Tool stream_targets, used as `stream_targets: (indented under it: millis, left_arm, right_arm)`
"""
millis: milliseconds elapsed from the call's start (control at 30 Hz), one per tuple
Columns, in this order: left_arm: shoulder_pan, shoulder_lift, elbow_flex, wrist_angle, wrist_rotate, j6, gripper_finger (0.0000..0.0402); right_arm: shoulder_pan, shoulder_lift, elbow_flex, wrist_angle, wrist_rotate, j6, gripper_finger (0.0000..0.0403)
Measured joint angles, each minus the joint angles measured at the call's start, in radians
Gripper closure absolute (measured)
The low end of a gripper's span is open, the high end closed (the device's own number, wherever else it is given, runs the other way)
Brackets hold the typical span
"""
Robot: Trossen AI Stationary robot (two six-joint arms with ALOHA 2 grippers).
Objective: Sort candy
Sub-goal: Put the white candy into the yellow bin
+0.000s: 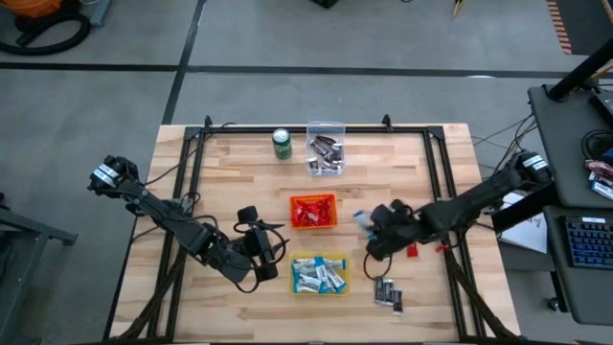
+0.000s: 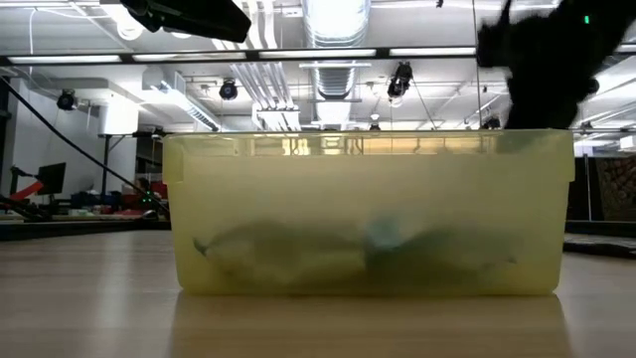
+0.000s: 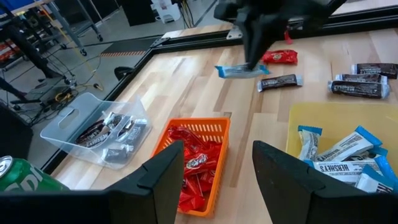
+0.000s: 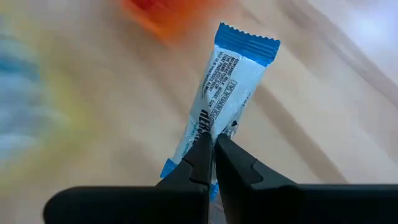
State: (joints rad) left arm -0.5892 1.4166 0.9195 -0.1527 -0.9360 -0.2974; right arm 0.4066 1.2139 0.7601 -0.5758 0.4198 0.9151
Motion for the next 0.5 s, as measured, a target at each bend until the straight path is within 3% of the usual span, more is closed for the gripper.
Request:
stream_targets:
  millis: [133,267,367,500]
  left_arm:
    - [0.000,0.000,0.000,0.003,0.000,0.000,0.0228]
    - [0.000,0.000,0.000,0.004,0.000,-0.003,0.0228]
    - [0.000,0.000,0.000,0.004,0.000,-0.008,0.0228]
    - [0.000,0.000,0.000,0.004,0.000,-0.008,0.0228]
  right_arm:
    - [0.030,0.002,0.002,0.372,-0.015,-0.274,0.0394]
    - [0.063,0.075,0.004,0.655,-0.133,-0.512,0.0394]
    - [0.073,0.147,0.004,0.750,-0.186,-0.573,0.0394]
    - [0.073,0.233,0.017,0.741,-0.193,-0.570,0.0394]
